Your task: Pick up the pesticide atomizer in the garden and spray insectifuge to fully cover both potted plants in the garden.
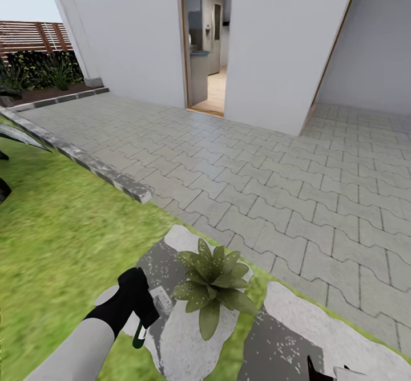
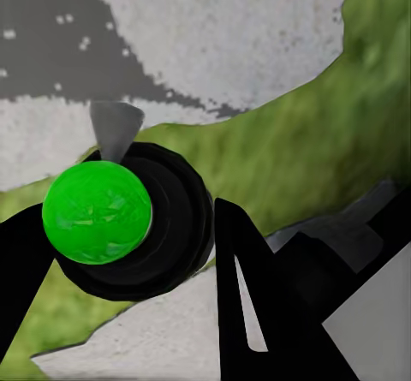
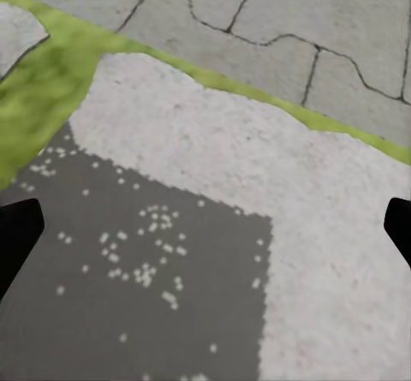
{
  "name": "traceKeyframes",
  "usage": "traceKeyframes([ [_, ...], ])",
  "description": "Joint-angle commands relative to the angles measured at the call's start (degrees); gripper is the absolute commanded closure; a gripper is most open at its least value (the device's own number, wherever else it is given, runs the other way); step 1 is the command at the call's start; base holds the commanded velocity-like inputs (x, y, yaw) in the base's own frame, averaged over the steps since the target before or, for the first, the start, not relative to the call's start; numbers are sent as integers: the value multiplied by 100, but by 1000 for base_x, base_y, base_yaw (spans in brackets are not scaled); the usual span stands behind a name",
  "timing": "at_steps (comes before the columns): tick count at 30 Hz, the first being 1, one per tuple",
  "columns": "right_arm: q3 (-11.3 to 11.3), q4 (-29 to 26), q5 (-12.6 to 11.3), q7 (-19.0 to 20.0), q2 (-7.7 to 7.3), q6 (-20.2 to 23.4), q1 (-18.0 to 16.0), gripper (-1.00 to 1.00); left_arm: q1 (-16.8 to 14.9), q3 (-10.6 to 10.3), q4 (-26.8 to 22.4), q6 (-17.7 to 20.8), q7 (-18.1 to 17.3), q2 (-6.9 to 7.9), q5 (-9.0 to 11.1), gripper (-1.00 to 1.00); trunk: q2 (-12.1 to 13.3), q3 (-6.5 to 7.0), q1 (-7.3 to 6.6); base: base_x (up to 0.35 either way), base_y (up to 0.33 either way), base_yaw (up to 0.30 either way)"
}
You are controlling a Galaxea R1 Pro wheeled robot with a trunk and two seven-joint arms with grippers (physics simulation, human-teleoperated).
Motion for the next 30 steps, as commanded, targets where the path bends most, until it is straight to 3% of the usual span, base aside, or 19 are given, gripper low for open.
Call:
traceKeyframes([
  [1, -49, -7, 24, 46, 6, -17, -6, -100, -1, -8, -7, 39, -40, -3, -35, 100, -2, -5, -1, -37, -78, 46],
  [13, -42, -7, 24, 46, 6, -17, -6, -100, -2, -11, -7, 39, -40, -6, -36, 100, -2, -5, -1, -116, -243, 73],
  [19, -41, -7, 24, 46, 6, -17, -6, -100, -1, -11, -7, 39, -40, -7, -36, 100, -2, -5, -1, -12, -32, 250],
  [30, -41, 0, 24, 46, 6, -16, -6, -100, -3, -11, -7, 38, -27, -5, -36, 100, -2, -5, -1, 0, 0, 35],
])
